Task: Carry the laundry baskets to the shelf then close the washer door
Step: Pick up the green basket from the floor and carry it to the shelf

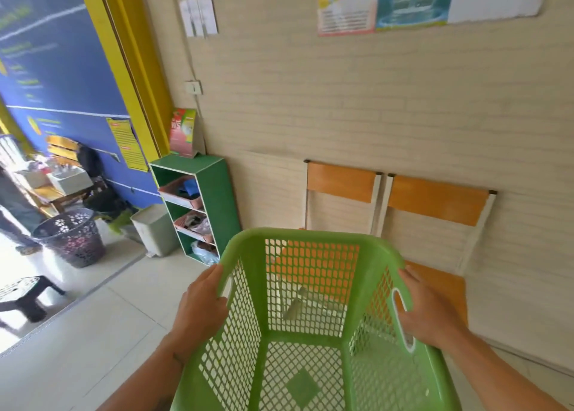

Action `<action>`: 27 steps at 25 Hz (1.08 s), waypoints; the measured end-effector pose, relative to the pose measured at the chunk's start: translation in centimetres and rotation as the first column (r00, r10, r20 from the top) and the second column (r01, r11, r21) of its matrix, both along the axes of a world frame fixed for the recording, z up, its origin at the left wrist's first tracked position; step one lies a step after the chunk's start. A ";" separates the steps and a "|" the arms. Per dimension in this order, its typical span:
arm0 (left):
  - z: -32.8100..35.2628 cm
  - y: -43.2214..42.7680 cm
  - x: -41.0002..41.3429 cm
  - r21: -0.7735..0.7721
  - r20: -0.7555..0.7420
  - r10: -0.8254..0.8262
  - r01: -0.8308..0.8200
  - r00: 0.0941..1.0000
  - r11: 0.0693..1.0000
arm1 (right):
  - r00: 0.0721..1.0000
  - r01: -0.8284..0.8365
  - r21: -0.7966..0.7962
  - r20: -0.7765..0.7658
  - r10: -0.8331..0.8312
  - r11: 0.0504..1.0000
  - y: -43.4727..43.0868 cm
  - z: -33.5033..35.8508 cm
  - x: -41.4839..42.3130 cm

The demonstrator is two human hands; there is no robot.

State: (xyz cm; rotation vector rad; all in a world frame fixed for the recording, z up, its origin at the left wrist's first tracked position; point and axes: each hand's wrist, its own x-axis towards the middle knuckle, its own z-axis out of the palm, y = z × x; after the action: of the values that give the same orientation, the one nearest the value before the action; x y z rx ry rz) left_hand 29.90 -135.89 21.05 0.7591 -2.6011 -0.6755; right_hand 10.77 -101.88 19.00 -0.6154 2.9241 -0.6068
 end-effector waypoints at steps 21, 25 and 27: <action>-0.4 -48.3 -18.9 -0.152 0.114 0.131 -0.113 0.985 0.982 | 0.988 -0.146 0.060 0.068 0.142 0.987 -51.2 -2.6 -22.5; -3.4 -56.7 -26.1 -0.094 0.136 -0.065 0.078 0.989 0.992 | 0.996 -0.007 0.105 0.093 -0.002 0.994 -56.8 -4.8 -24.6; -4.4 -59.2 -29.6 -0.086 0.148 -0.140 0.154 0.979 0.984 | 0.990 0.075 0.126 0.106 -0.088 0.989 -58.5 -6.0 -25.0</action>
State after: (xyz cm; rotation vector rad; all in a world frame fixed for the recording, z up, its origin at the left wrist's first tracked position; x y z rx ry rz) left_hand 0.26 -195.08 16.64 0.6096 -2.8185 -0.5489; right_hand -14.26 -160.39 12.98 -0.4359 2.8668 -0.4499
